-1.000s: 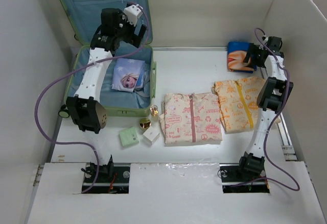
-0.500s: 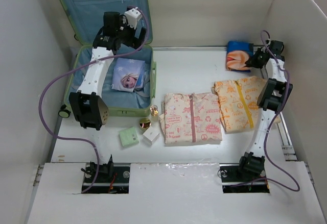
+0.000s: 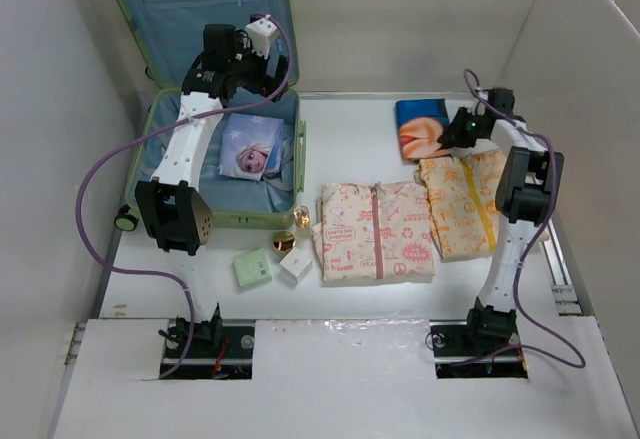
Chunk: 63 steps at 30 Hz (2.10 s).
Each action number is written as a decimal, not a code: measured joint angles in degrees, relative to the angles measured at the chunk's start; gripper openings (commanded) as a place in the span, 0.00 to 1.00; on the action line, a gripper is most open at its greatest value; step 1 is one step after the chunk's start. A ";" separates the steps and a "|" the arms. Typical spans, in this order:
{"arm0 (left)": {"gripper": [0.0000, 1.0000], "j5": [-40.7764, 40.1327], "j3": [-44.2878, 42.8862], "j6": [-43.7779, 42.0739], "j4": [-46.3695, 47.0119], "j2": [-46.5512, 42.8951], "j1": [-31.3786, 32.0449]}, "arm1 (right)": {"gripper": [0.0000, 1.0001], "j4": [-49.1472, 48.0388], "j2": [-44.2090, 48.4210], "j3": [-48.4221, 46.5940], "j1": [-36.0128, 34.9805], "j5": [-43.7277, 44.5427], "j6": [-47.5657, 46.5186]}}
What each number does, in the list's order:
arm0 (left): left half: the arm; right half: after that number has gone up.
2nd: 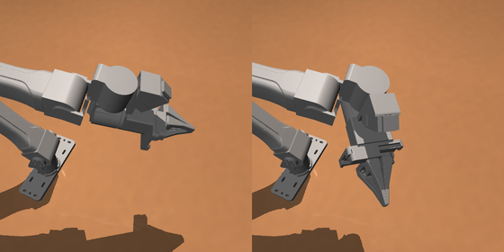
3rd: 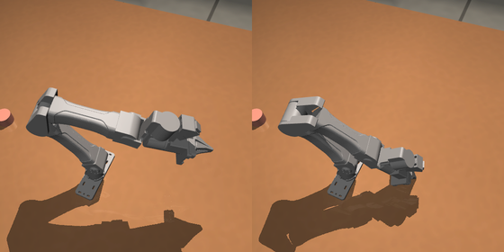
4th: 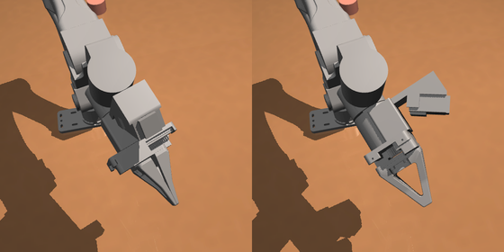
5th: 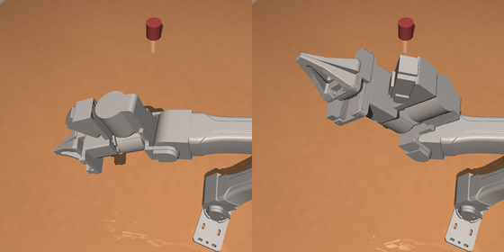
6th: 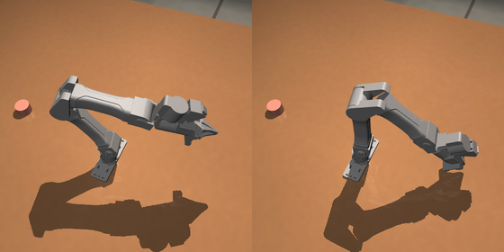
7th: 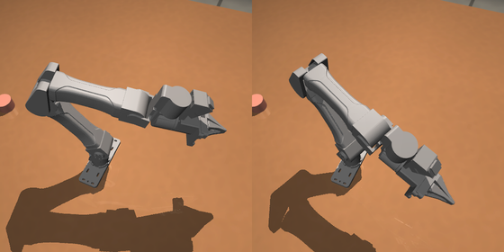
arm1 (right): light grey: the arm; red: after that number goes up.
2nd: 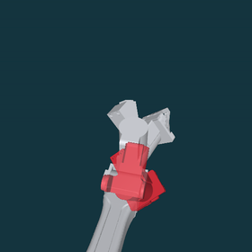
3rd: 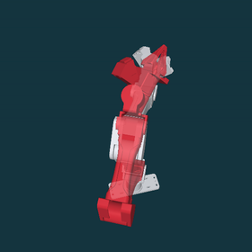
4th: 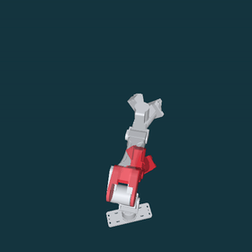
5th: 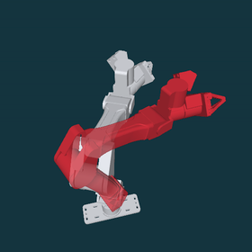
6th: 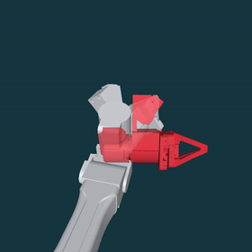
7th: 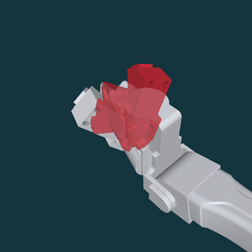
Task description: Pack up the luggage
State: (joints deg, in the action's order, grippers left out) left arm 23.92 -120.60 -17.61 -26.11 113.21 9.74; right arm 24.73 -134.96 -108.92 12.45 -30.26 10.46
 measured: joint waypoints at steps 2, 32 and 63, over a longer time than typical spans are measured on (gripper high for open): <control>1.00 0.70 0.00 0.24 -0.48 0.00 0.00 | 0.56 -0.85 1.27 2.78 -2.36 -0.66 -0.09; 1.00 5.88 0.15 1.25 -1.57 0.00 0.00 | 0.22 17.27 -8.04 -18.75 -11.34 6.60 -8.44; 1.00 23.26 11.30 23.39 16.24 3.32 8.00 | 0.00 -5.09 14.97 -4.94 -16.09 -19.82 3.52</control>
State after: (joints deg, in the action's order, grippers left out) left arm 47.18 -109.30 5.78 -9.87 116.53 17.74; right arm 19.64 -119.98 -113.86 -3.64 -50.09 13.98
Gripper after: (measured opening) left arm 0.965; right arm 0.176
